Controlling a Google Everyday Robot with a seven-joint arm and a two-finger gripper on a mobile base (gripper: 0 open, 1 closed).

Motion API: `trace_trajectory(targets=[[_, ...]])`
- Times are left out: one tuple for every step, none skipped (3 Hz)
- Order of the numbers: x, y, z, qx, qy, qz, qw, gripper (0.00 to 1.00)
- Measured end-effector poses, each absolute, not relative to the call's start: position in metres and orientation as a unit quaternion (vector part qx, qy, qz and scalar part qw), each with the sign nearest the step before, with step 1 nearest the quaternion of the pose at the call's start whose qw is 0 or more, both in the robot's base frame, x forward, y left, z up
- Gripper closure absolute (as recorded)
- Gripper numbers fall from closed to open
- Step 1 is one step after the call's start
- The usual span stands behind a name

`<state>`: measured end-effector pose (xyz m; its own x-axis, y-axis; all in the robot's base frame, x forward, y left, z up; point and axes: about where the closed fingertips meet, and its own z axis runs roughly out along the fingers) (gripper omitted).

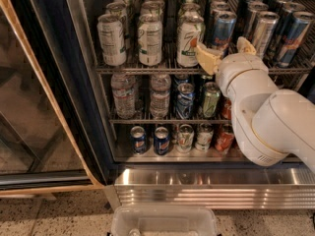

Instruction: Pick redbull can from top shelf of fridge

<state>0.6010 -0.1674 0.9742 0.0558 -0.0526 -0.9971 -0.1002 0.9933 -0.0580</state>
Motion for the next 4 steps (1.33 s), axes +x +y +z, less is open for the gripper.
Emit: trace_trajectory(targets=[[0.6534, -0.1949, 0.9671, -0.048, 0.69, -0.007, 0.723, 0.44], [0.6537, -0.195, 0.9672, -0.048, 0.69, -0.007, 0.723, 0.44], [0.6541, -0.1951, 0.9671, -0.048, 0.69, -0.007, 0.723, 0.64], [0.6541, -0.1951, 0.9671, -0.048, 0.69, -0.007, 0.723, 0.87]])
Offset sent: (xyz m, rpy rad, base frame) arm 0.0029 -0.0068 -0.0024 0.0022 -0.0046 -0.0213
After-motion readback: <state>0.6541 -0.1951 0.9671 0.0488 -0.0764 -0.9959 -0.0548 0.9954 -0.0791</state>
